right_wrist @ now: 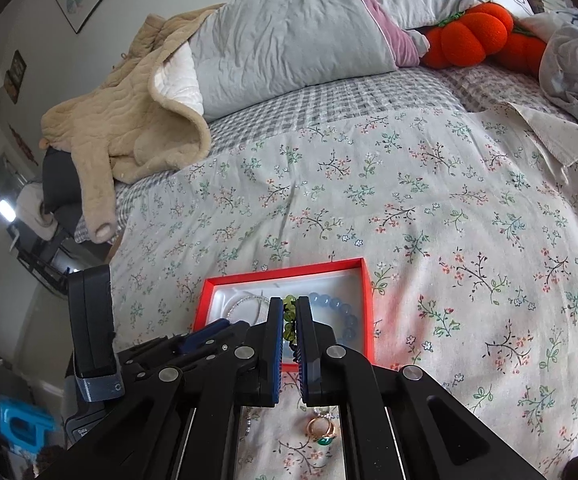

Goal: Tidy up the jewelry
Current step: 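Drop black clip into red box with left gripper while right drops green bracelet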

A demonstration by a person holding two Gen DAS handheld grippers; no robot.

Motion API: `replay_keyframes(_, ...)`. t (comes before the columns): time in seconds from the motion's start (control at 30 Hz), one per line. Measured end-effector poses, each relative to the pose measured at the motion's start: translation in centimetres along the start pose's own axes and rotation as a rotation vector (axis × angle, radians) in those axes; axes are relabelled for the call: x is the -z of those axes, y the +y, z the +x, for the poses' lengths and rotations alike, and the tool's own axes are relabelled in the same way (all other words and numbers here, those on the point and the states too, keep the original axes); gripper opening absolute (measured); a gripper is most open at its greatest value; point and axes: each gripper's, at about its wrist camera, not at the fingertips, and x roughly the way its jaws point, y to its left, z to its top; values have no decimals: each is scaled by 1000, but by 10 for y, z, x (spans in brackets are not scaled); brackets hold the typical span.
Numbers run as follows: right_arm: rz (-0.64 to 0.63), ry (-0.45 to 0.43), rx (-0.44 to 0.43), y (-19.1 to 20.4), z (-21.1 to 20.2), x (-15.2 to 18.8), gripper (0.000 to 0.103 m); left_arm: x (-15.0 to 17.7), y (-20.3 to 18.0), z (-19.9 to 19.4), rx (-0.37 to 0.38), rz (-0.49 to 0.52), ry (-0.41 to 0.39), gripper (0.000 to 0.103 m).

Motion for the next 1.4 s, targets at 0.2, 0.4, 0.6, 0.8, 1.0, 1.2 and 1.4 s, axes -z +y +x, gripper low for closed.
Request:
replay_keyframes(0.2,-4,6,16,-2,4,1,6,0,-4,-13,-5,24,-9,33)
replay_keyframes(0.4,-16,17,18,4,12,1,6,5,8,-37,-25,15,-21,43)
replay_keyframes(0.6,-51,27,-60,23,22,3,6,13,27,-53,-62,20,-24,46)
replay_keyframes(0.8,-64,55,-8,21,49,5,6,22,44,-51,-74,-9,14,47)
replay_keyframes(1.0,-96,74,82,7,58,9,6,26,43,-50,-75,-2,37,47)
replay_keyframes(1.2,-70,89,107,-3,55,9,9,27,42,-45,-78,4,63,47)
replay_keyframes(1.4,-83,125,97,-3,40,17,14,33,37,-43,-94,51,92,64)
